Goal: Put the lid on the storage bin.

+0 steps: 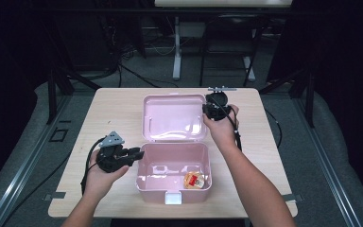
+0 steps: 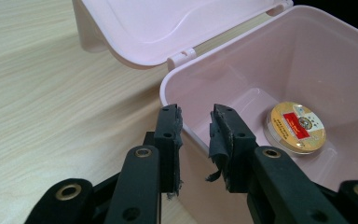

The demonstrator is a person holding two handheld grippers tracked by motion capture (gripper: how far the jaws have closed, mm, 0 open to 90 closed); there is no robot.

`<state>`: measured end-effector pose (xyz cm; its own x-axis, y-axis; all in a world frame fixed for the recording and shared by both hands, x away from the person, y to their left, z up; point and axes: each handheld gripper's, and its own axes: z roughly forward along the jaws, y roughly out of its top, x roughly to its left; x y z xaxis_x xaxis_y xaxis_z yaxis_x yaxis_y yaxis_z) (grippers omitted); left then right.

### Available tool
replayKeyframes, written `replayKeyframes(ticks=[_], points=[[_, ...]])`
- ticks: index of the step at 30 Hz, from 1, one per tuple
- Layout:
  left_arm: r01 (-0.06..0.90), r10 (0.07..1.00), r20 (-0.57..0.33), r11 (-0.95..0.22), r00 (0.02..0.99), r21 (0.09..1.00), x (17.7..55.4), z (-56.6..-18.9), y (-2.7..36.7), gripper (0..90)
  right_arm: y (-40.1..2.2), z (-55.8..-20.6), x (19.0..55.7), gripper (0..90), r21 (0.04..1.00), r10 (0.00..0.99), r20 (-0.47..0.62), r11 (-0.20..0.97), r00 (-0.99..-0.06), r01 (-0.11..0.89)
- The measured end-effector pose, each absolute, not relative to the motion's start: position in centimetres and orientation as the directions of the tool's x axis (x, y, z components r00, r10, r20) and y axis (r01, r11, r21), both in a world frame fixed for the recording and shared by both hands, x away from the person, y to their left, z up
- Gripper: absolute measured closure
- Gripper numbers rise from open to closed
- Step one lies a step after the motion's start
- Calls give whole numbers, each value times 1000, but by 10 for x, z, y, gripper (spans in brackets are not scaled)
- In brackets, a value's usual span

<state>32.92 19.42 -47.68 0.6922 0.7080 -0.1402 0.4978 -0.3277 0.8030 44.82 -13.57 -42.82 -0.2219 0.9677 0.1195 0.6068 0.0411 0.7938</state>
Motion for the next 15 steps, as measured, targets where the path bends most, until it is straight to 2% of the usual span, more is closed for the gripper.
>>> replayKeyframes(ticks=[15], points=[[498,711,-137,-328,689,803,329,-477,194,722,-140,-410,421,868,851,957,83,77,-277,520]])
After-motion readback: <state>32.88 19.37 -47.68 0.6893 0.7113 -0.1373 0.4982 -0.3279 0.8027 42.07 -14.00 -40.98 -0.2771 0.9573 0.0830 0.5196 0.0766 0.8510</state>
